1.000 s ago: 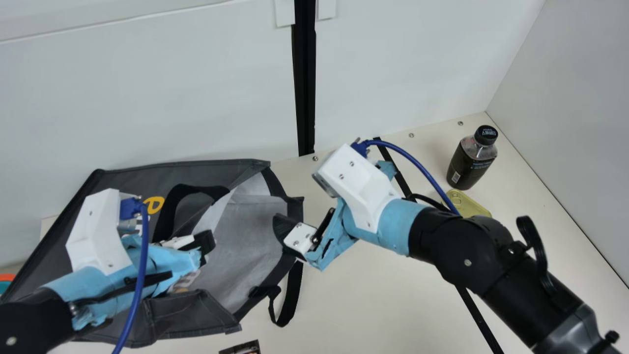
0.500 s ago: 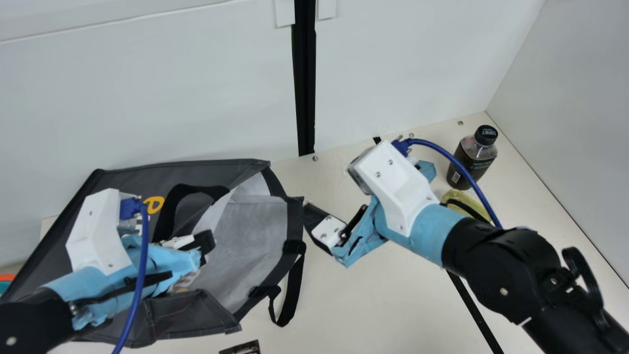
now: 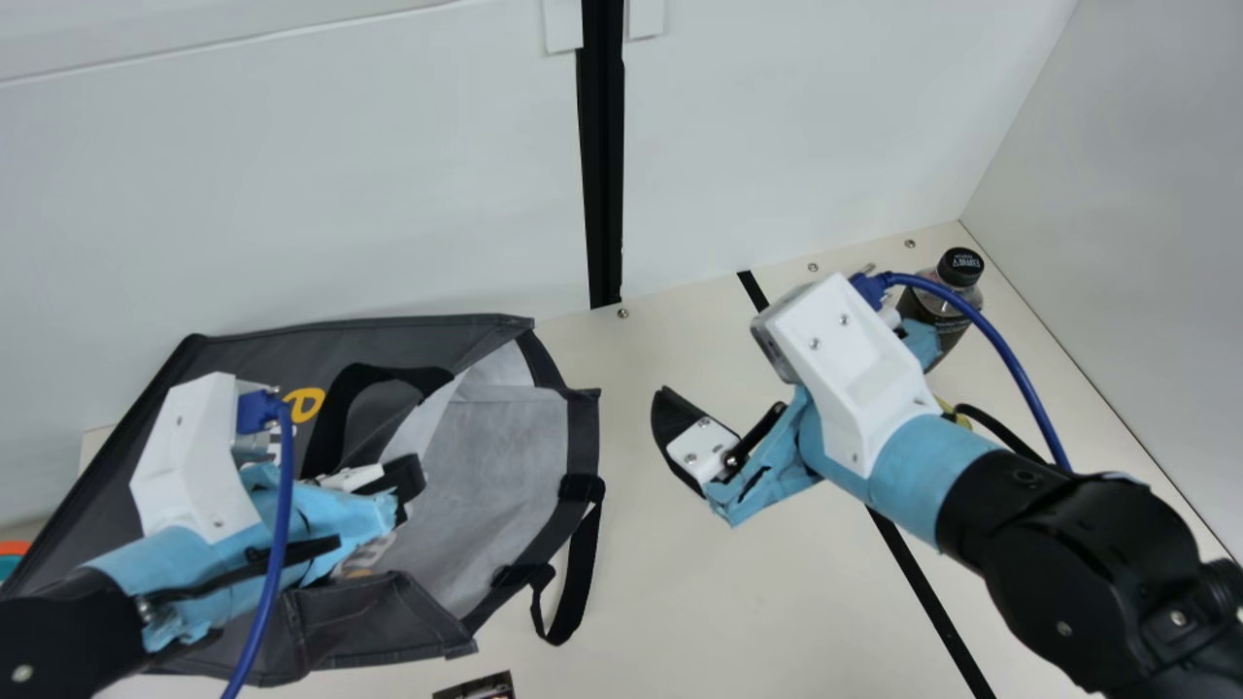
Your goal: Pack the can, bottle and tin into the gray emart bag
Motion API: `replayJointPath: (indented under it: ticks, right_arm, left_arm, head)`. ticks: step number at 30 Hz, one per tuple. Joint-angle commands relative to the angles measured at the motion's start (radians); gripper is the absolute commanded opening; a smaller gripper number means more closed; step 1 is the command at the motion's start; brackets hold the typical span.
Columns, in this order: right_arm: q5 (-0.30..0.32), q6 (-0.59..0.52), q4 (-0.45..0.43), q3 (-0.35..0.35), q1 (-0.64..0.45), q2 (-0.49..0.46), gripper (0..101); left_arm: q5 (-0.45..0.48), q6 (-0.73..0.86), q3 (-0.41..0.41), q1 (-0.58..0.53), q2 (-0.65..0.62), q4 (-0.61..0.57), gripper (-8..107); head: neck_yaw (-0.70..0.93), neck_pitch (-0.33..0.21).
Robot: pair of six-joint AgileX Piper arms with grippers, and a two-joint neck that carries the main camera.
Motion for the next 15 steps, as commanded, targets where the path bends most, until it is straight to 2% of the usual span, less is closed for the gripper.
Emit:
replayJointPath:
  ticks: [1,15]
  right_arm:
    - [0.011,0.0,-0.004,-0.002,-0.008,-0.012,91]
    - [0.128,-0.095,0.064,-0.037,-0.129,-0.106,91]
  left_arm:
    - [0.0,0.0,0.0,0.0,0.0,0.0,10]
    - [0.0,0.0,0.0,0.0,0.0,0.0,10]
  head:
    - [-0.001,-0.023]
    - [-0.001,-0.023]
